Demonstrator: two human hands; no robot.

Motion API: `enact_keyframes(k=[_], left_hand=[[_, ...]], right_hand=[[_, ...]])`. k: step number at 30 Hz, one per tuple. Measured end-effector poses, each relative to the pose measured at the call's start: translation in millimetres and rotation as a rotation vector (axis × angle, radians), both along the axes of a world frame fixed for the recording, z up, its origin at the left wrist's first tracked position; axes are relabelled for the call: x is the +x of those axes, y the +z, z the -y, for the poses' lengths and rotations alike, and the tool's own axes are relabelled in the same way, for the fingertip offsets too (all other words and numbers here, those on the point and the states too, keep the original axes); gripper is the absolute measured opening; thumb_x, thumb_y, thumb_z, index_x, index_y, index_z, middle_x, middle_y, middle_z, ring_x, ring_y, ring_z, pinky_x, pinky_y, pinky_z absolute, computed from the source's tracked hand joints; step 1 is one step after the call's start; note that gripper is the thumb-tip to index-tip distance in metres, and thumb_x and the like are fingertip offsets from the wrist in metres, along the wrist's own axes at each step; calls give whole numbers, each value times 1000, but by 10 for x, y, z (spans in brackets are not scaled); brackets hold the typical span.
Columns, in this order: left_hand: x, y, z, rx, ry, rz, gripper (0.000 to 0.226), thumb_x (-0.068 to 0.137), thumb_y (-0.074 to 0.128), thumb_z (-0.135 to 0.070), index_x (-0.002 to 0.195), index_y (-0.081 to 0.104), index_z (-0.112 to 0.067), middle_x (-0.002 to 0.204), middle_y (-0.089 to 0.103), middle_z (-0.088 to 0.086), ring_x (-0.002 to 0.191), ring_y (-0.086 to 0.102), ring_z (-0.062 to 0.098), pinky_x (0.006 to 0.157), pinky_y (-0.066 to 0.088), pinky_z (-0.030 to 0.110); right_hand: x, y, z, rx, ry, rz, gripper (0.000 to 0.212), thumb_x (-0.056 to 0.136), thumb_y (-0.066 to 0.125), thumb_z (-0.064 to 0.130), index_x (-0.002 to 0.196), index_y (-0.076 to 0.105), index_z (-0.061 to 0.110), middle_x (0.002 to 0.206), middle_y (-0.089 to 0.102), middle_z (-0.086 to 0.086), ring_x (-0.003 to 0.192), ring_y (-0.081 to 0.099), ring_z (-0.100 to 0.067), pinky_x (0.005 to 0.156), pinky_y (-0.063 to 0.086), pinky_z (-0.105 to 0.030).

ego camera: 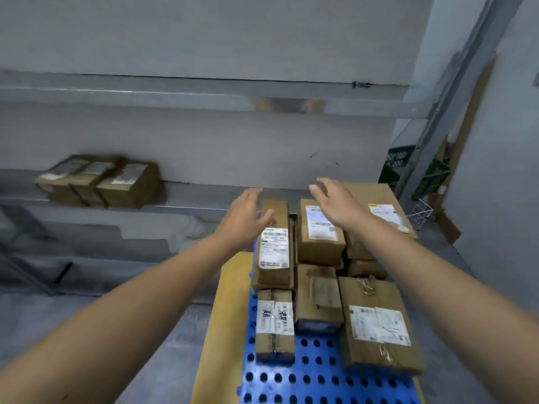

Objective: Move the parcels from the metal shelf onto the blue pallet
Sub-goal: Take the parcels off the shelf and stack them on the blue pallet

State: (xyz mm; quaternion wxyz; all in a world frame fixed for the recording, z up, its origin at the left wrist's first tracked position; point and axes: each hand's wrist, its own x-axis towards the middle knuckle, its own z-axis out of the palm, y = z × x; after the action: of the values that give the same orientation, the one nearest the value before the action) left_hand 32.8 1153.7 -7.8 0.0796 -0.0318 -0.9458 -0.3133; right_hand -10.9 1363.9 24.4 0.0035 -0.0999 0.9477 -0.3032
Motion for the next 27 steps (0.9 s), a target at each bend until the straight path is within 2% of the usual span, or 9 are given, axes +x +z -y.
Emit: enact_keyframes(k=[6, 14, 16, 19, 27], left_hand=[[926, 137, 1671, -123, 89, -3, 77, 90, 58, -50, 150, 28, -13, 156, 30, 6, 145, 22, 20, 118, 21, 36], [2343, 455, 3828, -288, 376, -30, 75, 90, 56, -50, 148, 29, -10, 152, 35, 6, 141, 28, 20, 115, 26, 34], [2589, 533, 4183, -278, 442, -42, 75, 90, 57, -49, 148, 30, -10, 151, 35, 7, 140, 29, 20, 114, 27, 35], [2859, 596, 4593, -271, 499, -72, 74, 90, 58, -48, 148, 31, -11, 149, 38, 7, 138, 32, 20, 114, 31, 38], [2893, 651, 5214, -325, 482, -158, 74, 91, 57, -48, 149, 29, -14, 151, 35, 3, 140, 30, 16, 115, 28, 34]], right_hand=[[564, 112, 1931, 176, 264, -9, 60, 99, 40, 43, 147, 29, 8, 150, 36, -15, 139, 32, -29, 113, 27, -42], [1491, 360, 4201, 192, 553, -108, 53, 99, 43, 40, 135, 41, 2, 136, 44, -20, 129, 39, -34, 108, 33, -41], [1670, 423, 4576, 198, 591, -142, 50, 99, 44, 40, 131, 43, 2, 133, 46, -19, 127, 40, -34, 106, 34, -41], [1886, 498, 5042, 240, 628, -181, 52, 99, 43, 40, 135, 41, 3, 135, 44, -19, 128, 39, -35, 107, 33, -40], [1847, 563, 5822, 325, 645, -218, 51, 98, 42, 42, 132, 42, 4, 133, 45, -18, 127, 40, -33, 103, 33, -39]])
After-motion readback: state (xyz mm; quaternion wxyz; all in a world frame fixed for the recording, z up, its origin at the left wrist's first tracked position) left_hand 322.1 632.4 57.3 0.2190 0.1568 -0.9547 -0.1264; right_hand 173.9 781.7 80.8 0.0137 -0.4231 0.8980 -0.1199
